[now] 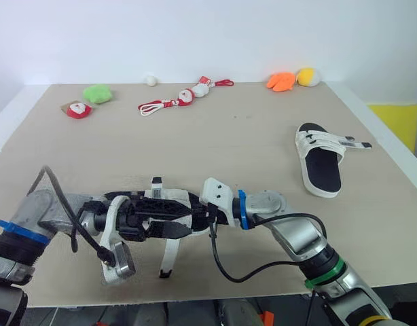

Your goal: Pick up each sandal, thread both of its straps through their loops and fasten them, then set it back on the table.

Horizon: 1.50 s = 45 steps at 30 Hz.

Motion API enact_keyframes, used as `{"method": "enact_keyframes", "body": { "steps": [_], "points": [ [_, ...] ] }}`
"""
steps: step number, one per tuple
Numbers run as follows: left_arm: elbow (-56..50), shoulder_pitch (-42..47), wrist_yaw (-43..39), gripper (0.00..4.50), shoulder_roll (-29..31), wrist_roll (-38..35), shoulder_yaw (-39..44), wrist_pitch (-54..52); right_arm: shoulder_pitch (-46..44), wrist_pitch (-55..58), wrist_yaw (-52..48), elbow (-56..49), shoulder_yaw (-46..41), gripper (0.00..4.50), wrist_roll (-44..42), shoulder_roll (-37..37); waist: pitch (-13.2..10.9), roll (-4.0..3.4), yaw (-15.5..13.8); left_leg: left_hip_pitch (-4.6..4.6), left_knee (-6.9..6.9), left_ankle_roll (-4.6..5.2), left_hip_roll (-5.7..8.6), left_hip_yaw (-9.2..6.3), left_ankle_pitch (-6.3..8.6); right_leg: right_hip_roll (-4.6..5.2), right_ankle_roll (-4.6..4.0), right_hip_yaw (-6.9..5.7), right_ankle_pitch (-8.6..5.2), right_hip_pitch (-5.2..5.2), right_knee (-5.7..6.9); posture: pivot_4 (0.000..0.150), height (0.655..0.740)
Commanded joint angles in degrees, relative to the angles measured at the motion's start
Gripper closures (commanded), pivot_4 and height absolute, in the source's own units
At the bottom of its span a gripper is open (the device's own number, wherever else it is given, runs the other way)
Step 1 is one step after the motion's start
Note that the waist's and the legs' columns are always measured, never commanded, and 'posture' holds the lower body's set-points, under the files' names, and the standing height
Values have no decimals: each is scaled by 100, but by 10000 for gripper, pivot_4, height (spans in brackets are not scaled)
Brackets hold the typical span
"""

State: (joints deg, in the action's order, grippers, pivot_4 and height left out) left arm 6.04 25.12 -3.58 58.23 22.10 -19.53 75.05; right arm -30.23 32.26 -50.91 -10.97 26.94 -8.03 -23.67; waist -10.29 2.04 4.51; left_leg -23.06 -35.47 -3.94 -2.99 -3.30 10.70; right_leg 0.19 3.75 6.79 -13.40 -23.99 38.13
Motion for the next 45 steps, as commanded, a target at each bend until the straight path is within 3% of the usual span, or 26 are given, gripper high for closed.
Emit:
{"method": "enact_keyframes", "body": {
  "steps": [1, 5, 11, 13, 16, 20, 23, 29, 37, 45],
  "points": [
    [-683, -805, -1176, 572, 883, -3152, -502, -1846, 185, 121, -21, 124, 112, 45000, 163, -171, -1, -3, 1, 0, 2, 1, 0, 0, 1, 1, -4, -1, -2, 0, 0, 1500, 7400],
    [-1815, -1988, -2711, 572, 1795, -6013, -361, -4237, 230, -8, -36, 162, 184, 45000, 287, -284, -1, -1, -15, -4, 7, 2, -2, 4, 7, 8, -49, -7, -29, -2, -1, 1500, 7400],
    [-3153, -3245, -4082, 572, 2655, -10418, 1040, -8079, 192, 41, -94, 150, 243, 45000, 190, -193, -1, 3, -19, -1, 0, 3, -5, 6, 6, 13, -56, -18, -33, 0, -2, 1500, 7400],
    [-3231, -3661, -4600, 572, 2765, -11149, 1668, -9020, 160, 44, -109, 168, 253, 45000, 191, -177, -3, 0, -7, -2, 4, 2, -6, 9, 7, 14, -61, -18, -36, -6, -2, 1500, 7400],
    [-3092, -4302, -5166, 572, 2622, -10859, 2363, -9854, 119, 42, -135, 210, 249, 45000, 198, -157, -7, -6, -1, -3, 11, 6, -8, 10, 10, 10, -70, -24, -40, -15, -2, 1500, 7400],
    [-3243, -4672, -5208, 572, 2148, -9630, 2380, -10164, 122, 41, -160, 211, 252, 45000, 210, -138, -8, -10, -2, -3, 17, 6, -9, 11, 19, 9, -88, -26, -51, -22, -2, 1500, 7400],
    [-3626, -4534, -4980, 572, 1628, -9575, 2282, -10583, 143, 53, -155, 186, 249, 45000, 212, -131, -3, -1, -3, -8, 17, 1, -9, 11, 22, 10, -94, -26, -54, -25, -3, 1500, 7400],
    [-3335, -4114, -4969, 572, 1113, -8657, 2342, -10949, 161, 68, -139, 165, 240, 45000, 201, -121, 1, 3, -4, -5, 12, 0, -7, 9, 22, 9, -94, -26, -54, -26, -3, 1500, 7400],
    [-3473, -3224, -4446, 572, 3, -7958, 1696, -11536, 144, 132, -94, 147, 221, 45000, 199, -61, 6, 8, -4, -7, 14, -4, -8, 10, 26, 7, -94, -23, -54, -24, -4, 1500, 7400],
    [-3372, -2955, -4760, 572, -289, -7554, 1628, -11769, 189, 204, -63, 68, 217, 45000, 197, -60, 7, 7, -3, -4, 8, -3, -8, 6, 25, 4, -90, -22, -51, -19, -4, 1500, 7400]
  ]
}}
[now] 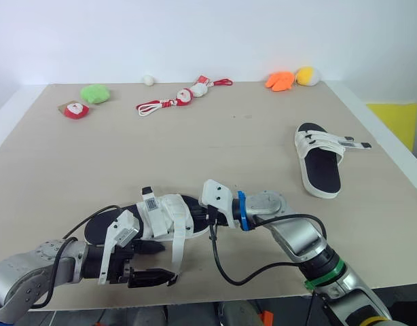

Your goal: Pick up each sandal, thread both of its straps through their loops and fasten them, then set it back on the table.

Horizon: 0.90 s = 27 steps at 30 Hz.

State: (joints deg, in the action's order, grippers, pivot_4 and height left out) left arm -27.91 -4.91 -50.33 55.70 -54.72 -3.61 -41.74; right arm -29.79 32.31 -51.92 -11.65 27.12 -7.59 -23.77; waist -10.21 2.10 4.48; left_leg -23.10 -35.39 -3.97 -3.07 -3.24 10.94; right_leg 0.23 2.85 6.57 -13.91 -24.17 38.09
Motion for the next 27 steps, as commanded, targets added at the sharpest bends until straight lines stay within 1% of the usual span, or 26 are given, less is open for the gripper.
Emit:
{"method": "enact_keyframes", "body": {
  "steps": [1, 6, 13, 20, 23, 26, 27],
  "points": [
    [24, 52, -117, 572, -45, 156, 59, -108, 144, 204, 39, 135, 198, 45000, 153, -48, 0, 0, 0, 0, -1, 0, 0, 0, 0, 1, 0, 0, 0, 0, 0, 1500, 7400],
    [247, 57, -346, 572, 7, 616, 78, 15, 148, 201, 50, 142, 200, 45000, 148, -38, 0, 0, 1, 1, 0, 0, -1, 0, 0, -1, 0, 0, 0, -2, 0, 1500, 7400],
    [611, 232, -460, 572, -72, 839, 256, 89, 135, 183, 60, 164, 205, 45000, 139, -30, 0, 0, 2, 2, -1, 4, -1, -1, -3, -1, 0, 0, 0, -2, 0, 1500, 7400],
    [691, 277, -591, 572, -108, 908, 353, 68, 119, 168, 60, 187, 215, 45000, 144, -25, 0, -1, 3, 5, -1, 8, -1, -1, -6, 0, 0, 0, 0, -3, 0, 1500, 7400],
    [574, 239, -641, 572, -123, 894, 338, 24, 123, 165, 61, 188, 214, 45000, 145, -27, 0, -1, 3, 5, 0, 8, -1, -1, -6, 0, 0, 0, 0, -3, 0, 1500, 7400],
    [275, 145, -755, 572, -118, 701, 315, -95, 123, 161, 60, 196, 210, 45000, 144, -29, 0, 0, 3, 5, 0, 8, -1, -1, -6, 0, 0, 0, 0, -3, 0, 1500, 7400],
    [122, 111, -791, 572, -120, 524, 340, -196, 123, 165, 61, 193, 211, 45000, 144, -28, 0, -1, 3, 4, 0, 8, -1, -1, -6, 0, 0, 0, 0, -3, 0, 1500, 7400]
  ]
}}
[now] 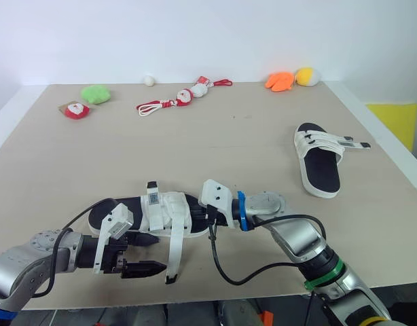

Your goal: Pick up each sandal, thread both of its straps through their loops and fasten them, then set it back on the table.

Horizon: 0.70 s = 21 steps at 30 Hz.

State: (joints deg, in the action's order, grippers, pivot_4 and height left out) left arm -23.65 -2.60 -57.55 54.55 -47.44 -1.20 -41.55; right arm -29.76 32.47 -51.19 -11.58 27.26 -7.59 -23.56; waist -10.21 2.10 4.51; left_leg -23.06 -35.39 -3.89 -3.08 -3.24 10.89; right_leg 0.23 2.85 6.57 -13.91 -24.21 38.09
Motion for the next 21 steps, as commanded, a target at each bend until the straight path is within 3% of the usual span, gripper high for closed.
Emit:
{"method": "enact_keyframes", "body": {
  "steps": [1, 5, 11, 14, 17, 21],
  "points": [
    [-412, -142, -90, 572, -12, -324, 122, -293, 122, 151, -13, 181, 196, 45000, 144, -51, 0, 0, 1, 0, 0, -1, 0, 1, 1, 1, 0, 1, 0, 0, 0, 1500, 7400],
    [-810, -50, 273, 572, -332, -896, 211, -669, 126, 151, -8, 179, 194, 45000, 150, -40, -1, 0, 5, -5, 4, -7, 0, 1, 6, 1, 0, 1, 0, -3, 0, 1500, 7400],
    [-961, 46, 691, 572, -674, -591, -220, -842, 116, 170, 12, 180, 195, 45000, 144, -7, 0, 3, 9, -3, 4, -6, -2, -1, 6, -5, 1, 1, 0, -2, 0, 1500, 7400],
    [-945, 75, 745, 7434, -692, -524, -242, -863, 144, 182, 23, 151, 190, 45000, 144, -19, 0, 3, 9, -4, 3, -6, -2, -1, 6, -5, 2, 2, 0, -2, 0, 1500, 7400],
    [-935, 99, 686, 19285, -641, -348, -297, -775, 154, 192, 37, 139, 188, 45000, 144, -19, 0, 3, 10, -4, 3, -6, -2, -1, 6, -5, 1, 2, 1, -2, 0, 1500, 7400],
    [-905, 104, 647, 40316, -710, -300, -270, -721, 162, 195, 50, 131, 184, 45000, 142, -11, 0, 3, 10, -4, 3, -7, -1, -1, 6, -5, 1, 2, 1, -3, 0, 1500, 7400]
  ]
}}
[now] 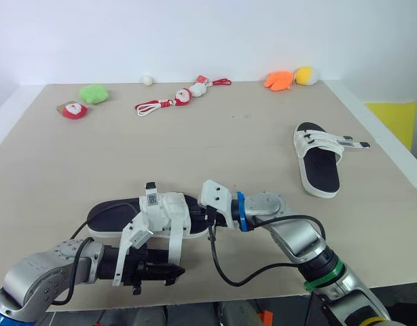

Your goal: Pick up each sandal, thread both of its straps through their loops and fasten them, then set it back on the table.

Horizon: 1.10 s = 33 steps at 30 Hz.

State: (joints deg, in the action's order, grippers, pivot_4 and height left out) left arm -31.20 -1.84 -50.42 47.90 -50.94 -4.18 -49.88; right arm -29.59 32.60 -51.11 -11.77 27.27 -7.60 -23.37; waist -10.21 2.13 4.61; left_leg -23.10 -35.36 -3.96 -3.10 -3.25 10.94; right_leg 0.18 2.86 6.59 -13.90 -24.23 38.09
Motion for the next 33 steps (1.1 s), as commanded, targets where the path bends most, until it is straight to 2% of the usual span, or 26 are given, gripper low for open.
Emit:
{"method": "enact_keyframes", "body": {
  "steps": [1, 4, 7, 11, 18, 25, 33],
  "points": [
    [-139, 22, -85, 44647, -78, 39, 50, 137, 146, 181, 48, 149, 184, 45000, 144, -25, 0, 0, 0, 0, 0, 0, 0, 0, 0, 0, 0, 0, 0, 0, 0, 1500, 7400],
    [-109, 80, -128, 44647, -150, -92, 146, 111, 143, 179, 55, 153, 184, 45000, 142, -15, 0, 0, 0, 0, 0, 0, 0, 0, 0, 0, 0, 0, 0, 0, 0, 1500, 7400],
    [-123, 270, -104, 44647, -239, -620, 420, -89, 132, 178, 56, 165, 181, 45000, 140, -6, 0, 0, 0, 0, 0, 0, 0, -1, 0, 0, 0, 0, 0, 0, 0, 1500, 7400],
    [-55, 730, 278, 44647, -448, -1586, 896, -363, 123, 177, 57, 174, 189, 45000, 143, 11, -1, 0, -1, -2, -1, 0, 0, -1, 0, 0, 0, -1, 0, 0, 0, 1500, 7400],
    [229, 1430, 956, 44647, -586, -2300, 1210, -635, 107, 153, 61, 208, 198, 45000, 157, 30, 0, 4, -3, -10, -2, 0, 6, -4, 0, 1, 2, 2, 0, 3, -3, 1500, 7400],
    [339, 1838, 1001, 44647, -355, -2246, 1220, -799, 115, 172, 82, 192, 200, 45000, 155, 41, 0, 4, -2, -10, 0, 0, 5, -8, 0, -3, 4, 2, 0, 3, -3, 1500, 7400],
    [1678, 2732, 13, 44647, -6, -1107, 647, -715, 106, 131, 129, 252, 227, 45000, 177, 91, -1, 3, 10, -9, -1, 0, 7, -7, 0, -4, 7, 2, 2, 2, -3, 1500, 7400]
  ]
}}
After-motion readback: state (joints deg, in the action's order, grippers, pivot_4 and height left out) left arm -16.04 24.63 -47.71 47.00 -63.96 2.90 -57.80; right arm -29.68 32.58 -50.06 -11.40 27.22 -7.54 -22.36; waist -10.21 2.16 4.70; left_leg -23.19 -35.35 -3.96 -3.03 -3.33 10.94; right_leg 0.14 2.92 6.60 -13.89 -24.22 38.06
